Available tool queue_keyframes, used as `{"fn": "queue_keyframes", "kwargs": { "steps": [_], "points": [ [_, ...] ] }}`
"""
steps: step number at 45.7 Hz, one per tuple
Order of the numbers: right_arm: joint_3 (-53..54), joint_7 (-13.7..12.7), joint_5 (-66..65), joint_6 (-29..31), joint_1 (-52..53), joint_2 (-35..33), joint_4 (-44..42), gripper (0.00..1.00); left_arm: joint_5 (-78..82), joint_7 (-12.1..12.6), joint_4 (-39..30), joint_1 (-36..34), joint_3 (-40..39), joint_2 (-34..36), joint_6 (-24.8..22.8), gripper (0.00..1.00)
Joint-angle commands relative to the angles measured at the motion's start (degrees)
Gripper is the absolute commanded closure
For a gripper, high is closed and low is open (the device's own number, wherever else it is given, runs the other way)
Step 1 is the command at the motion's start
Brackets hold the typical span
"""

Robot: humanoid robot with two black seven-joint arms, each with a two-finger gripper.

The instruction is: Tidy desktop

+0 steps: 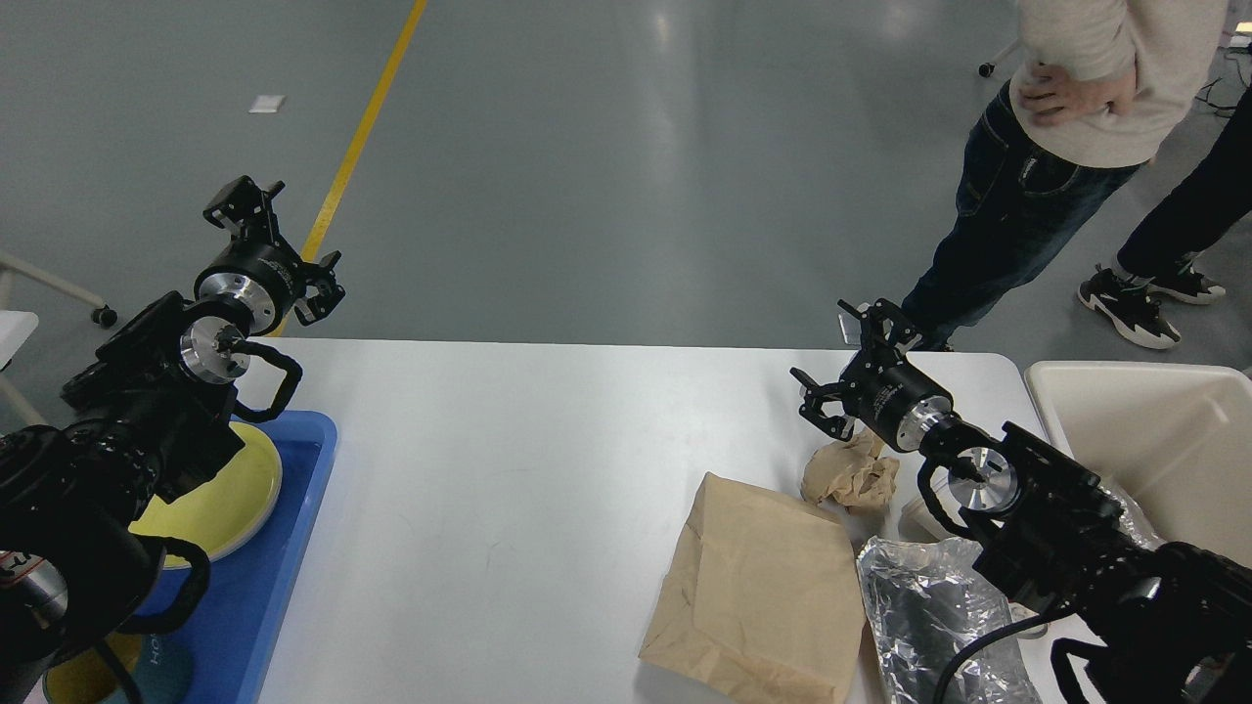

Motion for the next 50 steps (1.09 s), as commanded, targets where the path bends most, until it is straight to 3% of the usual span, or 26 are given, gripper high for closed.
{"fn": "queue_keyframes", "kwargs": {
  "steps": [1, 7, 21, 26, 36, 50],
  "points": [
    [0.0, 0.0, 0.0, 0.0, 0.0, 0.0, 0.0, 0.0, 0.1, -4.5, 0.0, 2.7, 0.3, -2.8, -0.8, 0.04],
    [0.0, 0.0, 0.0, 0.0, 0.0, 0.0, 0.0, 0.0, 0.1, -6.7, 0.0, 3.2, 0.4, -3.3, -0.8, 0.04],
    [0.0, 0.0, 0.0, 0.0, 0.0, 0.0, 0.0, 0.0, 0.1, -7.8, -0.1, 6.3, 0.5, -4.6, -1.0, 0.04],
    [0.0, 0.0, 0.0, 0.0, 0.0, 0.0, 0.0, 0.0, 0.0, -10.1, 0.0, 6.5, 0.5, -4.9, -1.6, 0.04],
    [0.0, 0.0, 0.0, 0.0, 0.0, 0.0, 0.0, 0.0, 0.0, -16.9, -0.1, 7.5, 0.5, -4.9, -4.2, 0.04],
    [0.0, 0.0, 0.0, 0.0, 0.0, 0.0, 0.0, 0.0, 0.1, -30.4, -0.1, 8.7, 0.5, -5.3, -5.6, 0.04]
  ]
}}
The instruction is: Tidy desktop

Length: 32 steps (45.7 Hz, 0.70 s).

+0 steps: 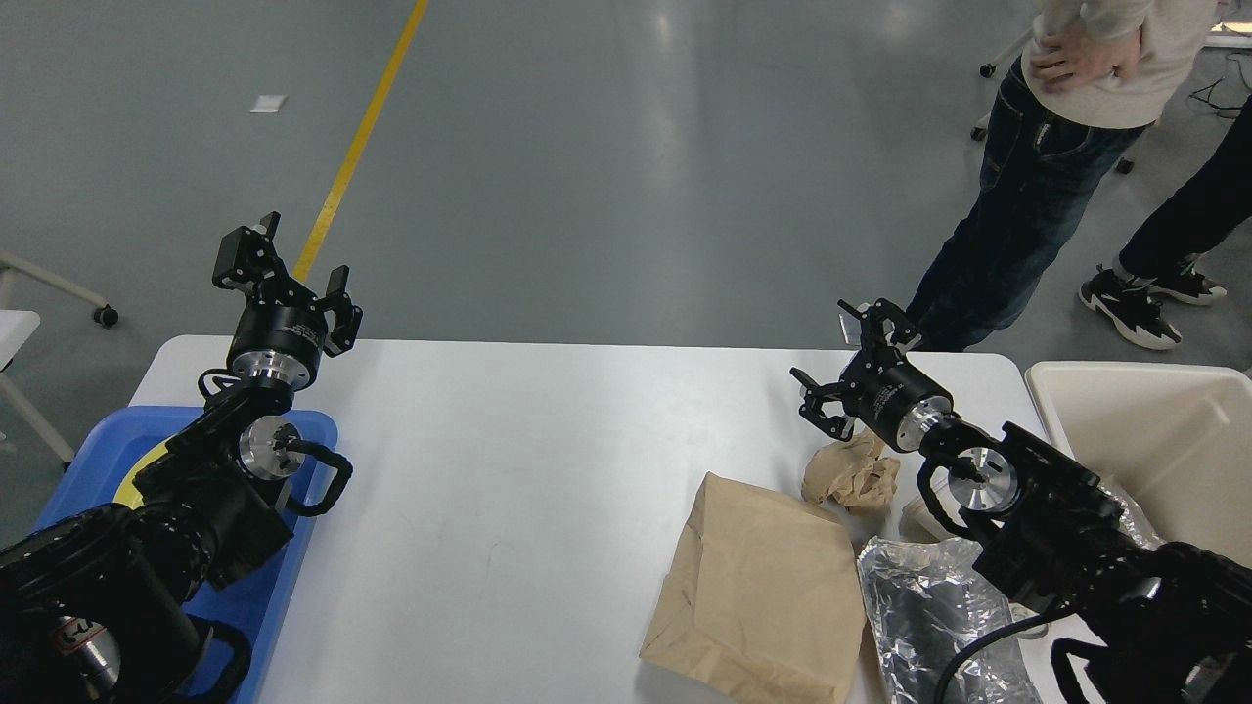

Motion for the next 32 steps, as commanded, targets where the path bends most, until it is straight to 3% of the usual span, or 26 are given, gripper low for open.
{"fn": "queue_keyframes", "kwargs": {
  "steps": [1, 5, 32],
  "points": [
    [0.0, 0.0, 0.0, 0.0, 0.0, 0.0, 0.0, 0.0, 0.1, -5.4, 0.0, 0.1, 0.0, -0.6, -0.2, 0.04],
    [0.0, 0.0, 0.0, 0.0, 0.0, 0.0, 0.0, 0.0, 0.1, -7.2, 0.0, 0.8, 0.1, -0.7, -0.3, 0.04],
    [0.0, 0.0, 0.0, 0.0, 0.0, 0.0, 0.0, 0.0, 0.1, -7.3, -0.1, 0.9, 0.1, -0.8, -0.3, 0.04]
  ]
}}
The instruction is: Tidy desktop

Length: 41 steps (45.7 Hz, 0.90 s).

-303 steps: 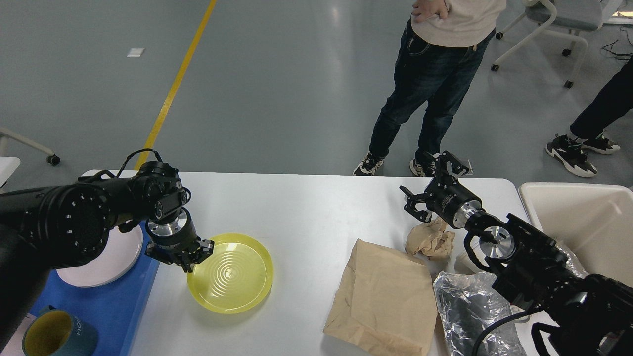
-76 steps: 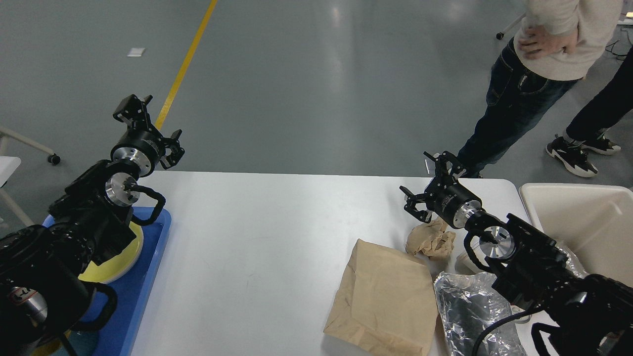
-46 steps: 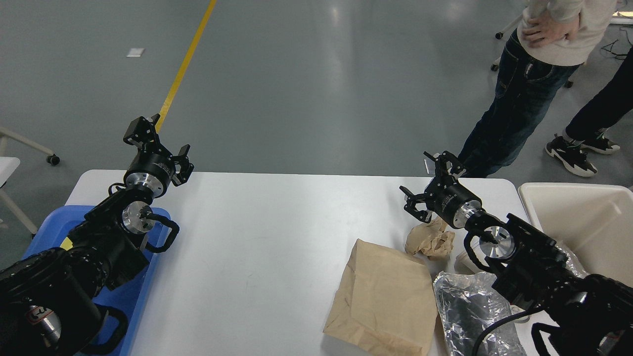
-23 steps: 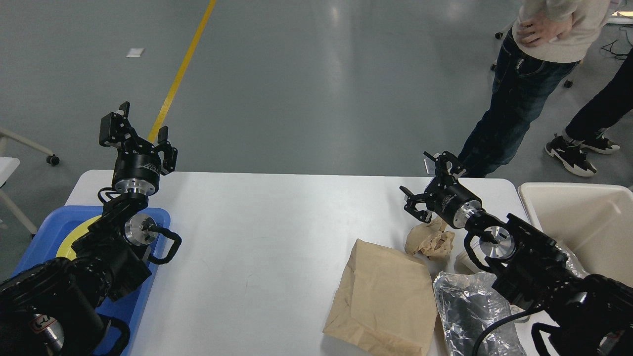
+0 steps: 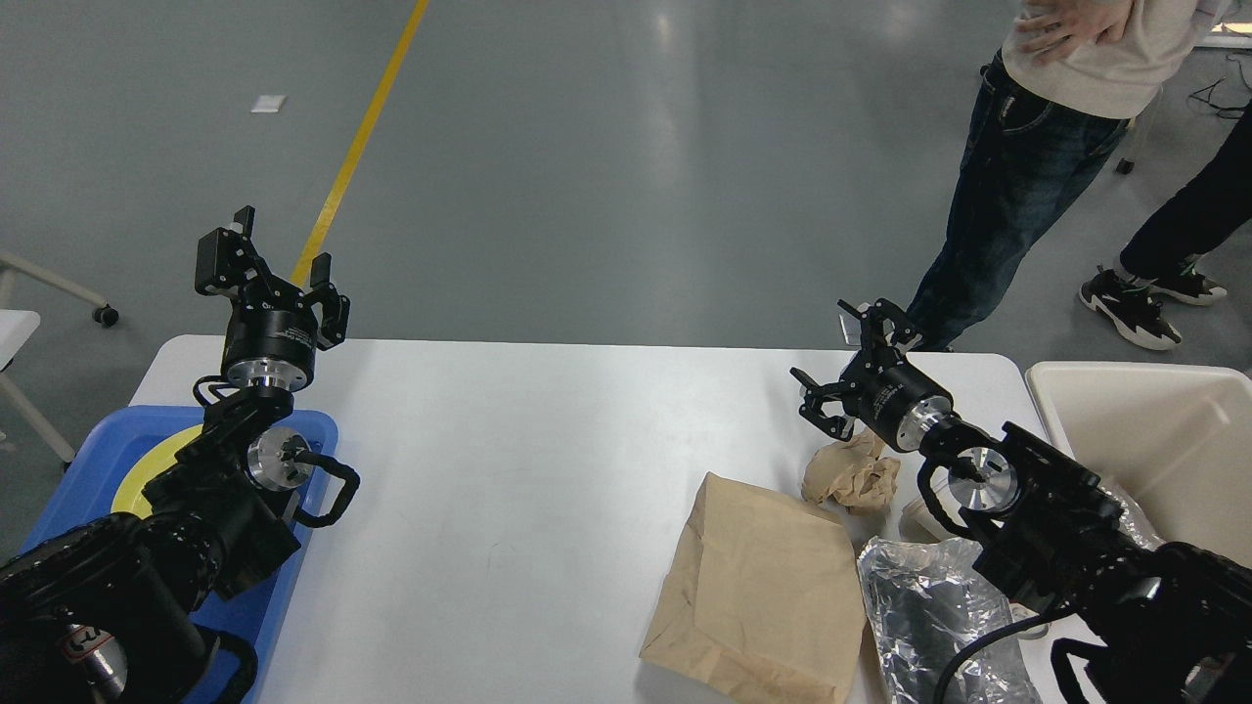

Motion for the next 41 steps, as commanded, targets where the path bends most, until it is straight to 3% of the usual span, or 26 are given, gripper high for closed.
{"fn": "queue_keyframes", "kwargs": {
  "steps": [1, 21, 31, 41],
  "points": [
    [0.0, 0.0, 0.0, 0.0, 0.0, 0.0, 0.0, 0.0, 0.0, 0.0, 0.0, 0.0, 0.0, 0.0, -0.1, 0.04],
    [-0.4, -0.4, 0.0, 0.1, 2.5, -0.6, 0.4, 0.0, 0.0, 0.0, 0.0, 0.0, 0.0, 0.0, -0.3, 0.04],
    [0.1, -0.5, 0.0, -0.3, 4.0, -11.1, 0.2, 0.0, 0.0, 0.0, 0.0, 0.0, 0.0, 0.0, -0.3, 0.04],
    [-0.4, -0.5, 0.0, -0.7, 3.7, -13.7, -0.3, 0.0, 0.0, 0.0, 0.0, 0.0, 0.0, 0.0, -0.3, 0.04]
  ]
}}
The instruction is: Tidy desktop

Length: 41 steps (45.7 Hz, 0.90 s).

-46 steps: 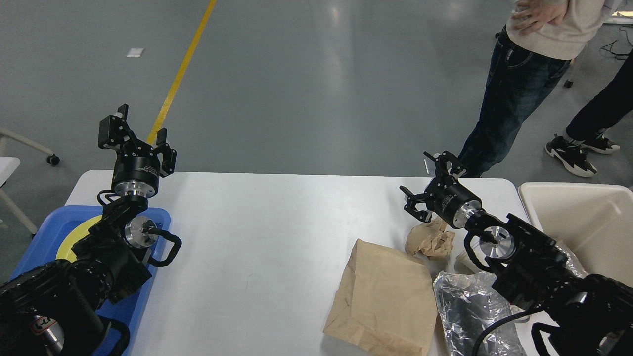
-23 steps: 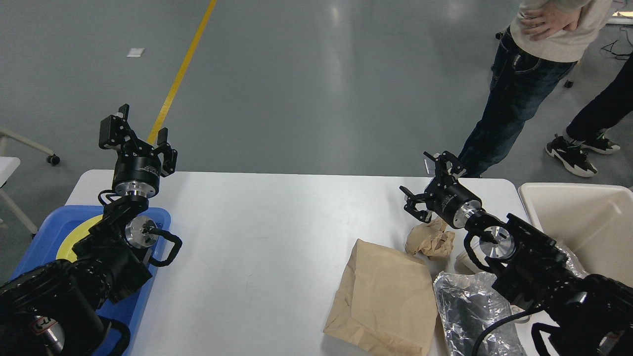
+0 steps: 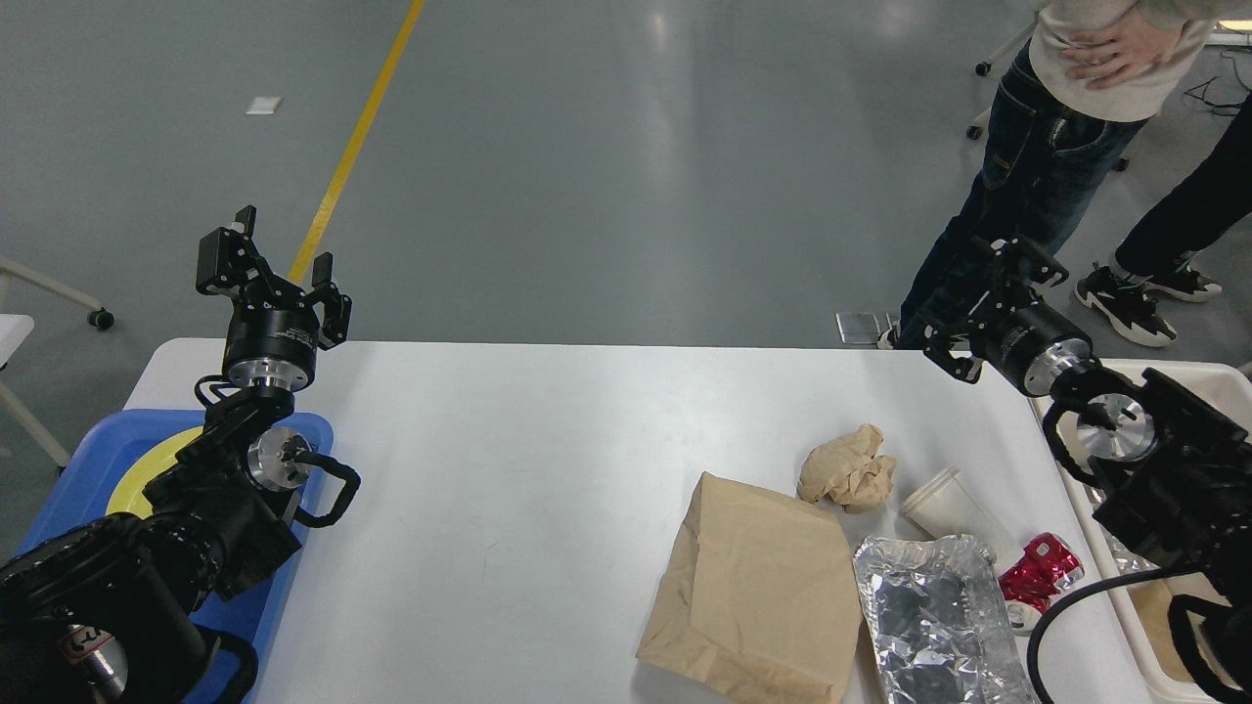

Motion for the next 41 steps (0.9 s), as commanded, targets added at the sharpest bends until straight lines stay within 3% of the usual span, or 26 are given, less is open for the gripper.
{"fn": "queue_keyframes", "kwargs": {
  "steps": [1, 41],
  "points": [
    [-0.3, 0.0, 0.0, 0.0, -0.4, -0.7, -0.1, 0.0, 0.0, 0.0, 0.0, 0.0, 0.0, 0.0, 0.0, 0.04],
    [0.7, 0.4, 0.1, 0.4, -1.7, -0.7, 0.0, 0.0, 0.0, 0.0, 0.0, 0.0, 0.0, 0.0, -0.1, 0.04]
  ]
}}
